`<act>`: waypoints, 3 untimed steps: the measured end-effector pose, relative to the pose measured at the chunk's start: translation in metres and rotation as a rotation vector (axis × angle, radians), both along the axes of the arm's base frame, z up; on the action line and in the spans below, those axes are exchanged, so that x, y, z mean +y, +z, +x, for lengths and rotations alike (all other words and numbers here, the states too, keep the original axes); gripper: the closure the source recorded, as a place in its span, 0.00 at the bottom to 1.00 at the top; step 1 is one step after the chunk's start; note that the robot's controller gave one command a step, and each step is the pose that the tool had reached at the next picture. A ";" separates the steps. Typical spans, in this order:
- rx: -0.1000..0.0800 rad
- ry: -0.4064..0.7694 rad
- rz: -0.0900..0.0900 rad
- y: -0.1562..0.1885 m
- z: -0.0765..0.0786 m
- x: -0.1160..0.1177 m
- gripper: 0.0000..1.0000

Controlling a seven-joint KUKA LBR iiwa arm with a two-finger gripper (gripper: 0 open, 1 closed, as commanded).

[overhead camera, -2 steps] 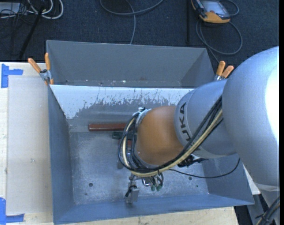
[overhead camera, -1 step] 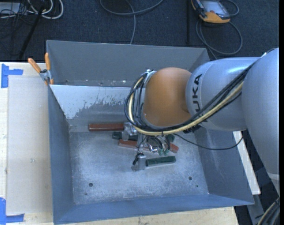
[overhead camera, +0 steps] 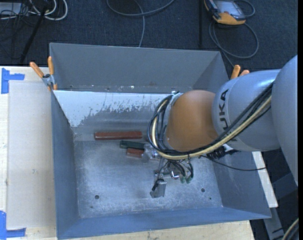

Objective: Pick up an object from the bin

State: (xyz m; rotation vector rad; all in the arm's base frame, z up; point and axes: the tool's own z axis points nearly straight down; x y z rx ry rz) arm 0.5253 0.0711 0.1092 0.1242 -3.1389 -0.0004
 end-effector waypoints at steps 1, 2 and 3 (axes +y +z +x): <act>0.001 -0.050 0.000 -0.022 0.012 -0.027 0.00; 0.001 0.113 0.000 -0.039 0.016 -0.087 1.00; 0.001 0.113 0.000 -0.039 0.016 -0.087 1.00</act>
Offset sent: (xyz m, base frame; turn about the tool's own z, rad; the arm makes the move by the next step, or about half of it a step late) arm 0.0159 -0.0861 -0.0392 -0.1173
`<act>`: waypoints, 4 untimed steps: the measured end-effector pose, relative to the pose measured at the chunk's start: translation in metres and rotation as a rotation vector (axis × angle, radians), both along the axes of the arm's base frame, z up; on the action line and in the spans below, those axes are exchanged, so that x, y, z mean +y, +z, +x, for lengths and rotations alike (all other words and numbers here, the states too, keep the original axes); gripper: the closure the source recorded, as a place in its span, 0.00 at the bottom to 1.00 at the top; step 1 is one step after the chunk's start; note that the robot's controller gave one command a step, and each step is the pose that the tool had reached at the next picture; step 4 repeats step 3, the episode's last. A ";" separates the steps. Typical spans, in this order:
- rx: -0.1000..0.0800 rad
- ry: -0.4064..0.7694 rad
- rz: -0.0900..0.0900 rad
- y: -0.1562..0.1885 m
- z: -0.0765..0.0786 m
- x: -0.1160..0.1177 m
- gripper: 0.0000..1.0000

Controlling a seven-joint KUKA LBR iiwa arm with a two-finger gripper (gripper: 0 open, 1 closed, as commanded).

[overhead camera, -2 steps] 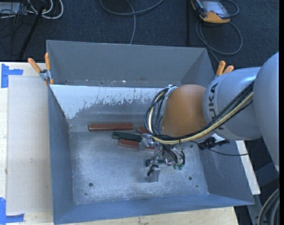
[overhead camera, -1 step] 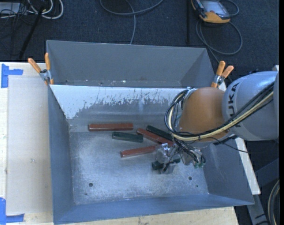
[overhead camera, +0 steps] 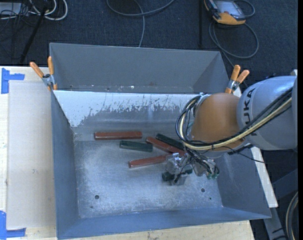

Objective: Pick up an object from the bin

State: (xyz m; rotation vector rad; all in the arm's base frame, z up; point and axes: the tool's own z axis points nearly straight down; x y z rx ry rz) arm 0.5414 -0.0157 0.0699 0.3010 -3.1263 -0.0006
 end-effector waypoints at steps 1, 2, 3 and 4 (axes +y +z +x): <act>0.002 0.000 0.000 0.003 -0.001 0.000 1.00; 0.006 -0.001 0.000 0.018 -0.002 0.001 1.00; 0.000 -0.001 0.000 0.032 -0.001 0.001 1.00; 0.000 -0.001 0.000 0.032 -0.001 0.001 1.00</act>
Offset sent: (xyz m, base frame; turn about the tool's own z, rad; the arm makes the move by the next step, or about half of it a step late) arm 0.0000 0.0002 0.0547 0.0000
